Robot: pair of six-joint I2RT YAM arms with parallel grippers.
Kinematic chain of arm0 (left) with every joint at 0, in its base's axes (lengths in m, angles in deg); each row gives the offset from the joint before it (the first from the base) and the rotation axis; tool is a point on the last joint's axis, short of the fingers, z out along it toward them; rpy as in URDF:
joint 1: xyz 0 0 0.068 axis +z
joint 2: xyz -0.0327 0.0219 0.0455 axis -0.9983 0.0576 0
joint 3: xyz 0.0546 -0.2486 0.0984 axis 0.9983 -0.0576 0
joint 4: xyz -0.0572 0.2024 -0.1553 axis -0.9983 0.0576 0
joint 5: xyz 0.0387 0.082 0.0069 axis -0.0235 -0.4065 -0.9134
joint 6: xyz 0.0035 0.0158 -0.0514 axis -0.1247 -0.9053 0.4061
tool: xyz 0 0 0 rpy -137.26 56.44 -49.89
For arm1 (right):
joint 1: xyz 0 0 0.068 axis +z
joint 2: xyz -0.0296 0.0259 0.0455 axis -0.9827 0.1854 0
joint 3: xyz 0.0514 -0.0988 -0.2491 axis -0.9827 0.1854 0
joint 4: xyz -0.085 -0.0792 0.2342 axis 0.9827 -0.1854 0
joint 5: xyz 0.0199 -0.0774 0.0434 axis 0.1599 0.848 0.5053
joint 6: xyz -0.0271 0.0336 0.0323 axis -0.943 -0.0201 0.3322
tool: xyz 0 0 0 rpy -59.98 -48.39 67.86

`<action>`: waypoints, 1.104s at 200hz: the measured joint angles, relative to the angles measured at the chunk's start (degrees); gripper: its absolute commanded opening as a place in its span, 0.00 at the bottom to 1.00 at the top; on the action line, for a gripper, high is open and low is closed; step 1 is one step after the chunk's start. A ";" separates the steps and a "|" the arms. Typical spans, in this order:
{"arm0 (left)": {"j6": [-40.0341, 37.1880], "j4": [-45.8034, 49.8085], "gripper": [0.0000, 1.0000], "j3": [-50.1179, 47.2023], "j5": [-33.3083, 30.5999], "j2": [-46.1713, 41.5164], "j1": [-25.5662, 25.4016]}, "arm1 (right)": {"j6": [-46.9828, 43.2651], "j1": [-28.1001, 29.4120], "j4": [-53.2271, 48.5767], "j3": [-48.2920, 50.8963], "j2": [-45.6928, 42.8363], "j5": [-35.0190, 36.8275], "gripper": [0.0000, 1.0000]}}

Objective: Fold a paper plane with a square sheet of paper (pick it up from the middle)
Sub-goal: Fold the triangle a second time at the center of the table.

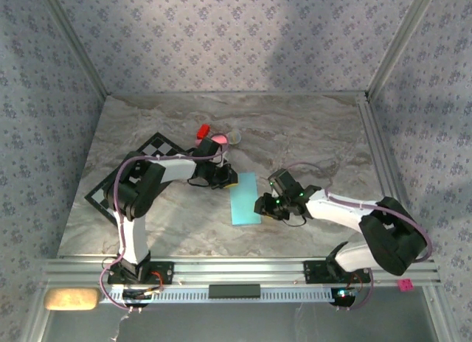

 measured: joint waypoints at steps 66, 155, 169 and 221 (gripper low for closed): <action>0.00 -3.50 0.15 -2.27 0.72 -0.02 0.22 | 1.27 -0.02 1.27 0.13 1.53 -1.66 0.43; -0.02 -4.70 0.15 -2.93 1.42 -0.20 0.52 | 3.78 -0.61 8.07 3.48 0.79 -4.92 0.37; -0.07 -4.70 0.16 -2.93 1.55 -0.20 0.52 | 4.22 -0.85 9.79 3.52 0.79 -5.95 0.36; -1.05 -4.66 0.16 -2.91 1.88 -0.20 0.52 | 4.81 -3.10 14.67 3.58 0.79 -8.66 0.37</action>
